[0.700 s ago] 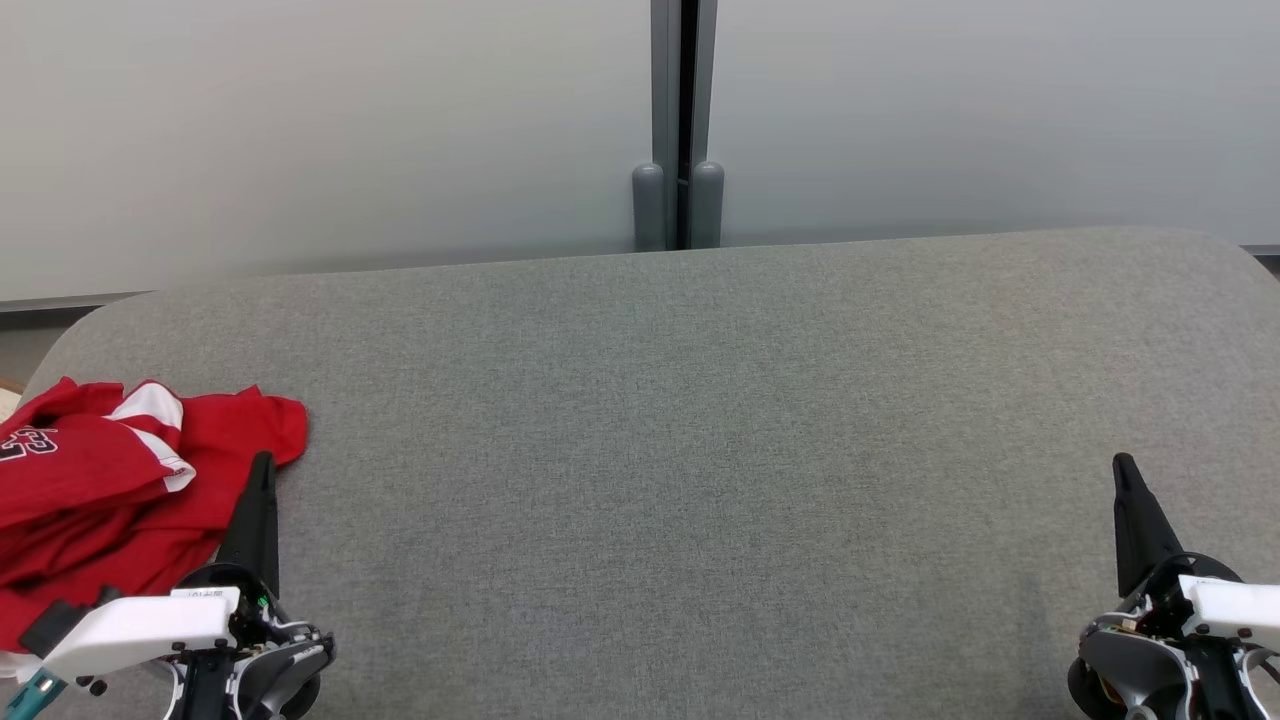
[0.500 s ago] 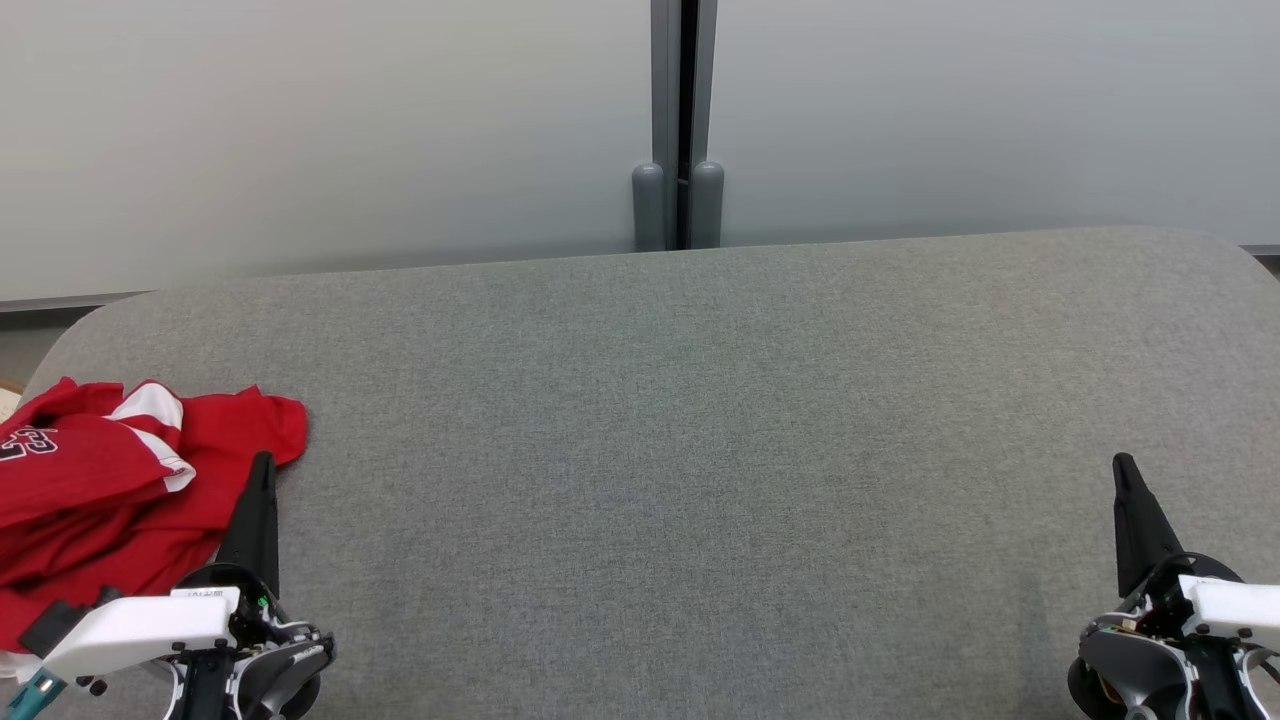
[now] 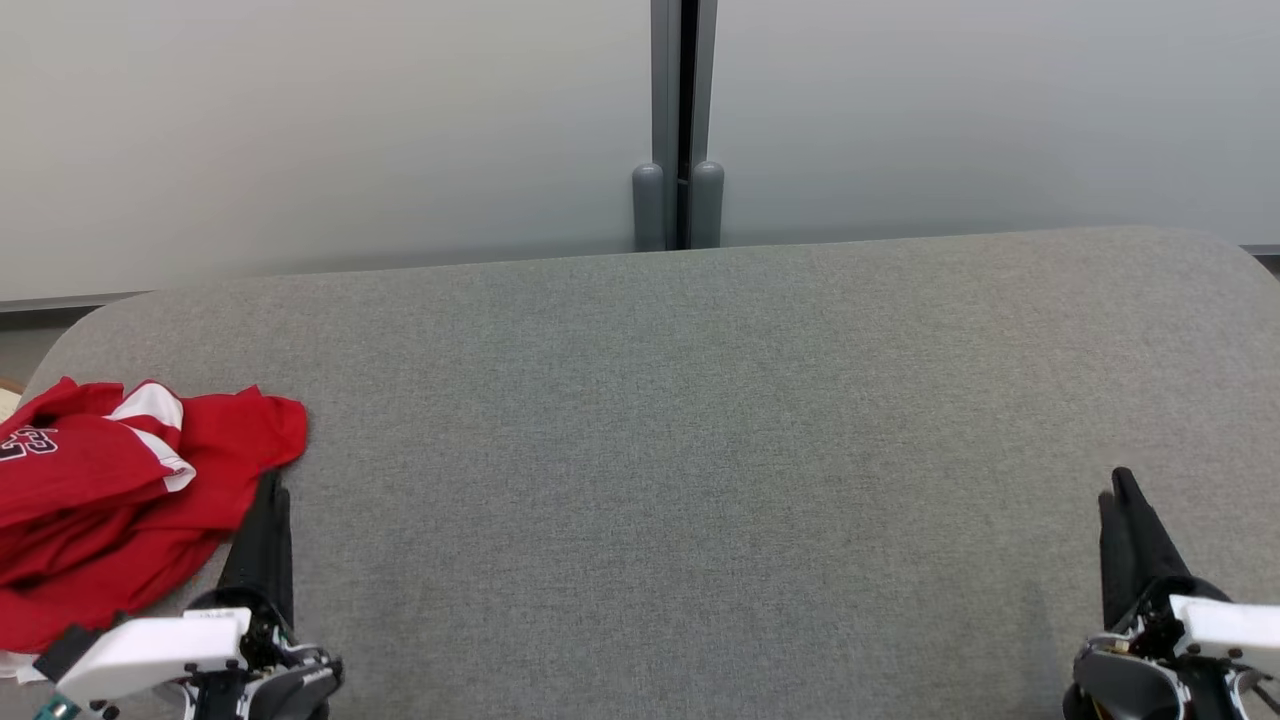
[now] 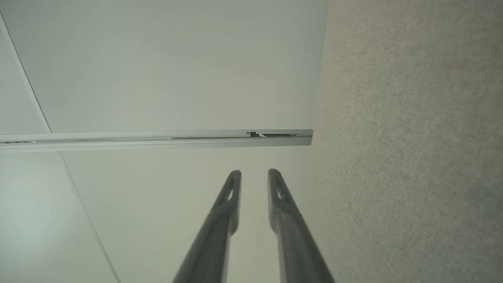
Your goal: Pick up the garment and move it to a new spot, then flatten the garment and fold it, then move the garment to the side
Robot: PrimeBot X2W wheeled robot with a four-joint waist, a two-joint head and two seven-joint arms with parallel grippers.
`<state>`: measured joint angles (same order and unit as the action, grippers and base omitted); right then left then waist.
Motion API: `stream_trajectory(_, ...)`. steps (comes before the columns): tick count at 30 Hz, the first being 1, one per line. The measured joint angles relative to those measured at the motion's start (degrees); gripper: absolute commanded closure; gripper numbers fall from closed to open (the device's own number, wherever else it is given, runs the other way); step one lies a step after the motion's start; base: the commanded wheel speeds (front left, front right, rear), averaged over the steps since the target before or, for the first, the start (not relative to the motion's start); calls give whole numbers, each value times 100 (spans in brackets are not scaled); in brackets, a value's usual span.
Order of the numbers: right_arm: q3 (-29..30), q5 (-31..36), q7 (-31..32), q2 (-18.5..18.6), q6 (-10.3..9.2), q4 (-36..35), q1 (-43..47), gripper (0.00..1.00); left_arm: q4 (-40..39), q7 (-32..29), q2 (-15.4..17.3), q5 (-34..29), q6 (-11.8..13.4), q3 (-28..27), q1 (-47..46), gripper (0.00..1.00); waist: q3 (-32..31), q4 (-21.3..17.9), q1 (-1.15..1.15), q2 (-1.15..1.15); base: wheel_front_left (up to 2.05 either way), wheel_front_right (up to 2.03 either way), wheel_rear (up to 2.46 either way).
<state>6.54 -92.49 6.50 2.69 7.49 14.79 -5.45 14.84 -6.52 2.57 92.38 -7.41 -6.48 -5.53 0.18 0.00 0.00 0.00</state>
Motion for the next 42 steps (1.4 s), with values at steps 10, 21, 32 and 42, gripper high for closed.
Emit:
stream_trajectory(10,-145,166,-196,-16,-1,-23,127,0,18,210,-18,-116,9,192,120,0,8,2,0,0,0,0,0)
stream_trajectory(21,-302,999,-516,141,-1,-143,63,0,-127,531,54,-1079,9,404,-63,0,8,17,0,0,0,0,0)
stream_trajectory(32,-380,2430,-770,192,-1,-389,41,0,-302,780,65,-2259,9,556,-74,0,-2,32,0,0,0,0,0)
stream_trajectory(42,-541,3533,-888,252,-1,-538,44,0,-410,984,110,-3315,8,723,-75,0,-23,34,0,0,0,0,0)
